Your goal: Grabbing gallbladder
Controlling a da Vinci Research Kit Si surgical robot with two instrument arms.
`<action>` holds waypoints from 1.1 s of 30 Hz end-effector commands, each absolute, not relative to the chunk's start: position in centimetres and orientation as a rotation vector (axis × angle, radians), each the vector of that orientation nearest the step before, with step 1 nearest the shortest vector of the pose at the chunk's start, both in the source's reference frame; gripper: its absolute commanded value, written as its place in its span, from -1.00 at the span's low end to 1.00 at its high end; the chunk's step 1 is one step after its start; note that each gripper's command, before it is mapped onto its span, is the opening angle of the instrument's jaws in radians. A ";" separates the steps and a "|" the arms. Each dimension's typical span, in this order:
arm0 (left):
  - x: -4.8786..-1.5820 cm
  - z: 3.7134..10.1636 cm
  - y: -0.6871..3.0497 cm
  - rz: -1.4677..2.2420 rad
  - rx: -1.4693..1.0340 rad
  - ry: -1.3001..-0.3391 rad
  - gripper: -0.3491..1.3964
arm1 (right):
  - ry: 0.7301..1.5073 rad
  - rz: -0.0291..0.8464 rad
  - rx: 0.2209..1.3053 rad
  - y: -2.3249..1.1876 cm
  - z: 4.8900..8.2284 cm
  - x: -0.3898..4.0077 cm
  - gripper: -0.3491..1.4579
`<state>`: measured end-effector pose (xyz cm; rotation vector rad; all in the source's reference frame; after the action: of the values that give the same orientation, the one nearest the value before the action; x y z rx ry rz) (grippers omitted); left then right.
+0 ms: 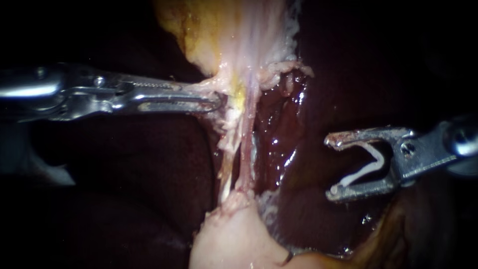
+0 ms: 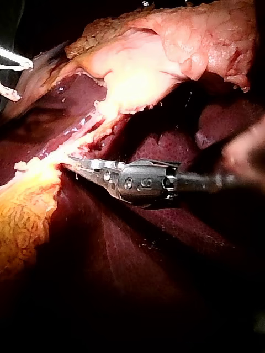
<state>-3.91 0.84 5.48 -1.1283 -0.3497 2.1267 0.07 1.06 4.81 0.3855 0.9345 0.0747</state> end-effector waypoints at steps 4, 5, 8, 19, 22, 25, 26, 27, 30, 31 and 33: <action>-3.88 5.44 0.85 2.103 -1.122 -0.370 -1.00 | 0.934 0.075 0.385 1.06 4.82 0.07 -0.11; -3.87 5.41 0.85 2.098 -1.122 -0.377 -1.00 | 0.934 0.075 0.385 1.06 4.82 0.07 -0.11; -3.84 5.30 0.84 2.097 -1.132 -0.405 -1.00 | 0.934 0.075 0.385 1.06 4.82 0.07 -0.11; -3.54 4.75 0.91 2.080 -1.128 -0.446 -1.00 | 0.934 0.075 0.386 1.06 4.82 0.07 -0.11; -3.35 4.64 1.05 2.077 -1.115 -0.433 -1.00 | 0.934 0.075 0.386 1.06 4.82 0.06 -0.11; -3.22 4.54 1.17 2.061 -1.120 -0.414 -1.00 | 0.934 0.075 0.386 1.06 4.82 0.06 -0.11; -3.19 4.52 1.19 2.058 -1.121 -0.413 -1.00 | 0.934 0.075 0.386 1.06 4.82 0.06 -0.11; -3.17 4.49 1.21 2.054 -1.121 -0.407 -1.00 | 0.934 0.075 0.386 1.06 4.82 0.06 -0.11; -3.13 4.46 1.24 2.050 -1.120 -0.405 -1.00 | 0.934 0.075 0.386 1.06 4.82 0.06 -0.11; -3.13 4.46 1.24 2.050 -1.120 -0.405 -1.00 | 0.934 0.075 0.386 1.06 4.82 0.06 -0.11; -3.14 4.47 1.23 2.050 -1.120 -0.404 -1.00 | 0.934 0.075 0.386 1.06 4.82 0.06 -0.11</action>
<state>-3.14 1.23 4.46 -1.1195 -0.4051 2.0506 0.06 1.06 4.82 0.3856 0.9343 0.0747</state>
